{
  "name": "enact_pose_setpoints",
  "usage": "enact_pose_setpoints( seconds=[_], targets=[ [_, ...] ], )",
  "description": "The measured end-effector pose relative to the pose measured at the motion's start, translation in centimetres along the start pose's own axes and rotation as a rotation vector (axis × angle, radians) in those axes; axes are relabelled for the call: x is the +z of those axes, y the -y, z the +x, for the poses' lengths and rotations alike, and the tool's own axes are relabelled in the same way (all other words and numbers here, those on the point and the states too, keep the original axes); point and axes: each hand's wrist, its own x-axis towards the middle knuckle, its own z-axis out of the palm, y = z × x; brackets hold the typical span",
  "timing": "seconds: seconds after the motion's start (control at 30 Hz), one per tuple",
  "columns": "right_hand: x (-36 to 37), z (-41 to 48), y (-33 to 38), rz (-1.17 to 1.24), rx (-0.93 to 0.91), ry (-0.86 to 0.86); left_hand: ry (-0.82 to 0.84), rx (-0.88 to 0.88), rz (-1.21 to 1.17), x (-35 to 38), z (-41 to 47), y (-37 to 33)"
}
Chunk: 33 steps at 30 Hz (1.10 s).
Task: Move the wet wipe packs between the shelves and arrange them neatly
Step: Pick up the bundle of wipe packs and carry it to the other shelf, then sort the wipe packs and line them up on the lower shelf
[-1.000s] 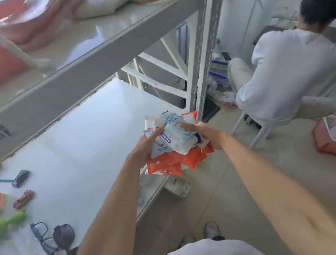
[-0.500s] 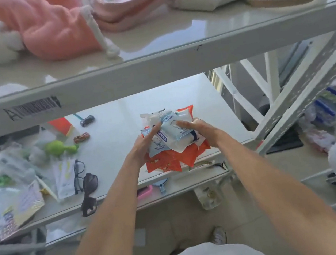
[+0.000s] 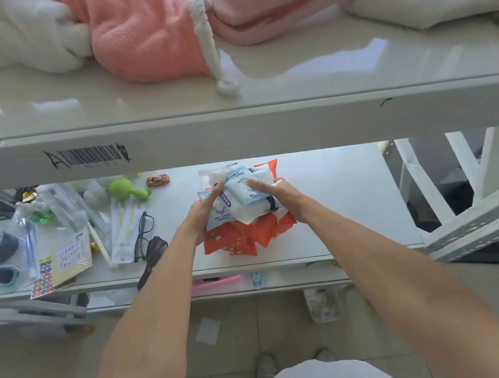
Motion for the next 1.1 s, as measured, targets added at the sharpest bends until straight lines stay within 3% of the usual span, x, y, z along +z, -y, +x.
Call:
enact_pose_setpoints(
  seconds=[0.13,0.3,0.57,0.83,1.1],
  targets=[
    [1.0,1.3,-0.8,0.079,-0.012,-0.131,-0.074,-0.032,0.039,-0.6,2.1,0.3],
    [0.6,6.2,-4.9,0.009,0.104,-0.304,-0.125,-0.055,0.060,-1.2,3.5,-0.5],
    [0.1,2.4,-0.5,-0.128,0.070,-0.214,-0.137,0.013,0.131,-1.1,2.1,-1.1],
    [0.8,0.0,3.5,-0.356,-0.091,-0.046,-0.291,0.163,0.112,-0.9,1.2,-1.1],
    [2.6,-1.2,3.2,-0.487,-0.151,-0.171,-0.441,0.189,0.160,1.3,-2.3,-1.4]
  ],
)
